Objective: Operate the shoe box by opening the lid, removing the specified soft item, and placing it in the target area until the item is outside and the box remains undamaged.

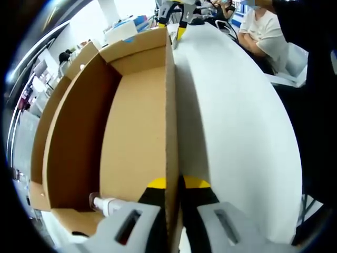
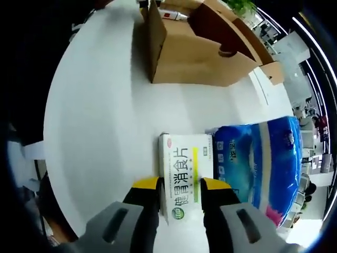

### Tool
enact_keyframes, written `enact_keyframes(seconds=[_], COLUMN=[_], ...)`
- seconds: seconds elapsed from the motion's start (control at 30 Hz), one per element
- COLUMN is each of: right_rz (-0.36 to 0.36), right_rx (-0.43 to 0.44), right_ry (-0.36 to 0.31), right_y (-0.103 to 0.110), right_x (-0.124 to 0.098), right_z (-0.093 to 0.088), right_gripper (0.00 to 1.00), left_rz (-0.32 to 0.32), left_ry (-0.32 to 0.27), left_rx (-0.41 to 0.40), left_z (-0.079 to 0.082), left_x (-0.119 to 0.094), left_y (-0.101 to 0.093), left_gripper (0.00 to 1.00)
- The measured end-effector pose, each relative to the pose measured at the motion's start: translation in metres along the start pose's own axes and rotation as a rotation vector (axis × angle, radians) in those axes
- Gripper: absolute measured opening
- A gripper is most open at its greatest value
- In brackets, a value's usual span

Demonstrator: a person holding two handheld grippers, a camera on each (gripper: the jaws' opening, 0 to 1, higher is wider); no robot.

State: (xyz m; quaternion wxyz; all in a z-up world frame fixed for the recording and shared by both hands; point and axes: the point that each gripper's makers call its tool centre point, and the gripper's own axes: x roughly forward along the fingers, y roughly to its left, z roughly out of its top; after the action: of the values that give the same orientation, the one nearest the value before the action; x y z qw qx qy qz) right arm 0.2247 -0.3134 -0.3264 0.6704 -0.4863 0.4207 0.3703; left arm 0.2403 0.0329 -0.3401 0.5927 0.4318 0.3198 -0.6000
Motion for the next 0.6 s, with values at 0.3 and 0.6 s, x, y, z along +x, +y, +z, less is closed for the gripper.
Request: enact_keyframes(seconds=[0.3, 0.6], right_rz=[-0.001, -0.002], right_rx=[-0.028, -0.062], right_ry=[0.005, -0.001], right_y=[-0.0049, -0.0054], right_x=[0.0027, 0.0033], right_z=[-0.0003, -0.0009], right_gripper=[0.30, 0.30], left_rz=[0.000, 0.000], left_ry=[0.000, -0.001], left_rx=[0.001, 0.001], left_z=[-0.0003, -0.0003], left_x=[0.0000, 0.0000], left_y=[0.0002, -0.0001], left_gripper=[0.03, 0.03])
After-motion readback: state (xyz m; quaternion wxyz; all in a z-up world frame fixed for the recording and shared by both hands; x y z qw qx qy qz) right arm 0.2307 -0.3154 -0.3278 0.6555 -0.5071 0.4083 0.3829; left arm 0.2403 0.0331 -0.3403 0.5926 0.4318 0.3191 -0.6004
